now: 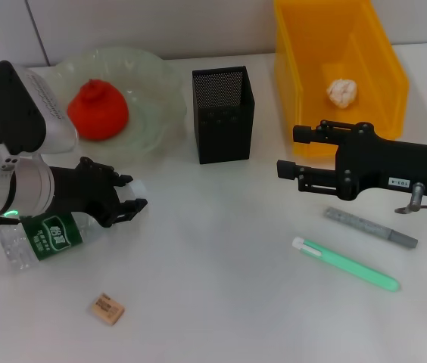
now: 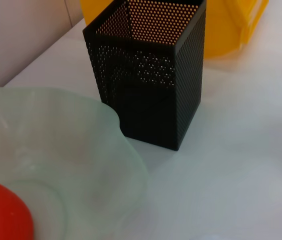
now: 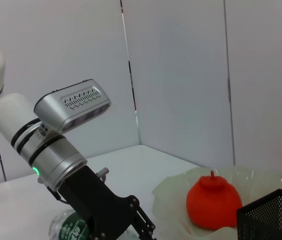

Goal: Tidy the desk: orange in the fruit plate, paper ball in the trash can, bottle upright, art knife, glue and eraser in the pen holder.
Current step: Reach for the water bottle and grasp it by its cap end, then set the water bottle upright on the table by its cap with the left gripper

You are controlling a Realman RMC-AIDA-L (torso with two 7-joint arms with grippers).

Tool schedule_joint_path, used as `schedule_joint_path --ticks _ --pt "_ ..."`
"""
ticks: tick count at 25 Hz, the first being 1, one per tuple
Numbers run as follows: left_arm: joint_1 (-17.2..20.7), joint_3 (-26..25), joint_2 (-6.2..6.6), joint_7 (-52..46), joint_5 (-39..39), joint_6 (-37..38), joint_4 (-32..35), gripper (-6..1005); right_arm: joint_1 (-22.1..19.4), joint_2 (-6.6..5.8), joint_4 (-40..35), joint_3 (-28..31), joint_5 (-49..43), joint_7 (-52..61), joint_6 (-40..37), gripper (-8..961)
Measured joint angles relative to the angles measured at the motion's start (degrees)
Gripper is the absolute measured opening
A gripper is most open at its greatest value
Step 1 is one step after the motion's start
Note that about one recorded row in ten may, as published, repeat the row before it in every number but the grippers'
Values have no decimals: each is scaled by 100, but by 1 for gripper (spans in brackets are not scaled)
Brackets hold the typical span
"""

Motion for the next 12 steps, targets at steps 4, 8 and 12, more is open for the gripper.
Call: schedule_joint_path --ticks 4,8,12 --pt "94 -5 0 -17 -36 128 188 448 0 0 2 6 3 0 -8 690" --pt "195 -3 0 -16 -146 232 394 452 5 0 2 7 5 0 -13 690" --pt "358 -32 5 29 -420 409 675 456 9 0 3 7 7 0 -19 690"
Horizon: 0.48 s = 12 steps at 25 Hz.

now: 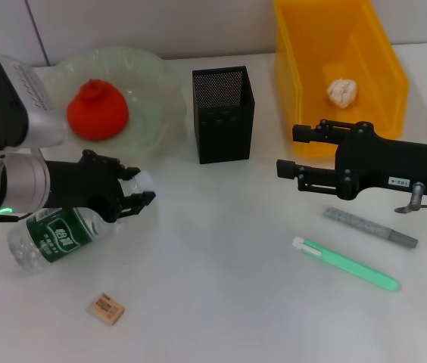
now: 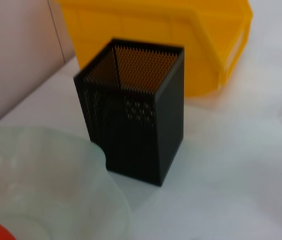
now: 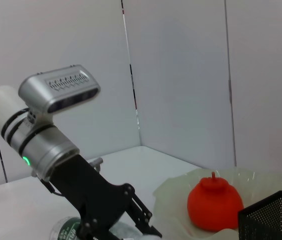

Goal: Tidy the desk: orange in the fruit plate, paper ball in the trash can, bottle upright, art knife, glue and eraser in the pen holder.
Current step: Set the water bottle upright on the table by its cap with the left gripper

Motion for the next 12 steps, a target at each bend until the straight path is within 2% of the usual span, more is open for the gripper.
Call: schedule_joint_path --ticks 12 --pt "424 -33 21 13 -597 133 666 470 0 0 0 0 9 0 8 690"
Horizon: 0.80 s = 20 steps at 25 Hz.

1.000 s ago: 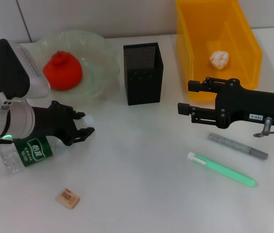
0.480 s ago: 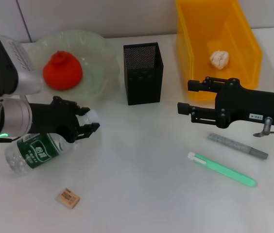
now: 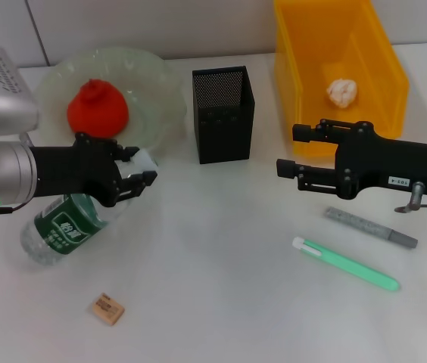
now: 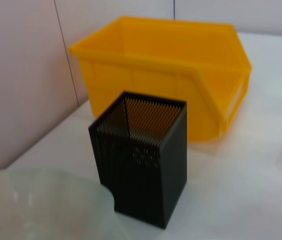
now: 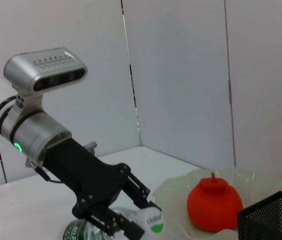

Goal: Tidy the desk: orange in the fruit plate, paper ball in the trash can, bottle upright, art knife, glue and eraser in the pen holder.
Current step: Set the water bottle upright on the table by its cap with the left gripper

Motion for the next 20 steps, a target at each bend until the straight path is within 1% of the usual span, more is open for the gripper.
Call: schedule_joint_path --ticks 4,8,13,20 --pt "65 -35 1 28 -171 39 89 474 0 0 0 0 1 0 6 690" --pt "150 -178 1 152 -466 89 110 478 0 0 -9 0 6 0 9 690" --pt "315 -221 1 384 -815 116 155 484 0 0 -22 0 12 0 17 690" --pt "407 -334 0 564 -1180 121 167 492 13 0 -36 0 50 0 28 690"
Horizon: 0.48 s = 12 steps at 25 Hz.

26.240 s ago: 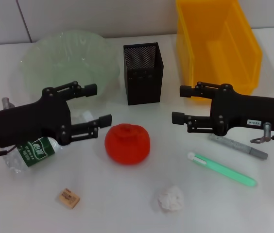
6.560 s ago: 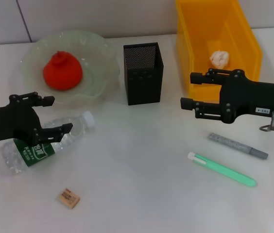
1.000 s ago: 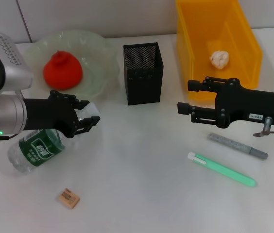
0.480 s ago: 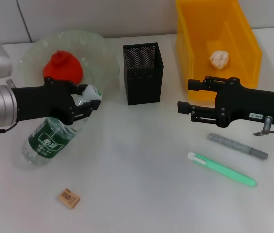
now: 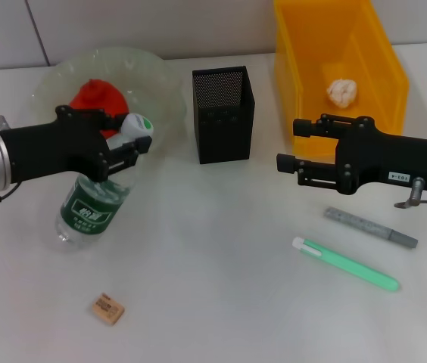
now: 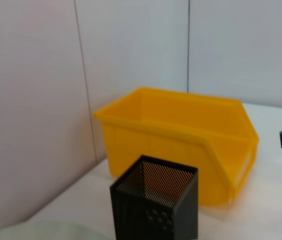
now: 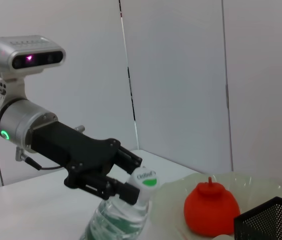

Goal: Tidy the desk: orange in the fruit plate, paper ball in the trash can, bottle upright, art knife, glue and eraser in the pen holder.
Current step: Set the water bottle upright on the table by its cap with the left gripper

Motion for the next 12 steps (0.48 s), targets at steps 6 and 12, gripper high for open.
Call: schedule_joint_path --ticks 6,12 --pt "25 -84 -1 113 -170 7 -50 498 4 0 0 0 4 0 0 689" --pt "93 -127 -12 234 -359 6 -55 505 5 0 0 0 4 0 -1 689"
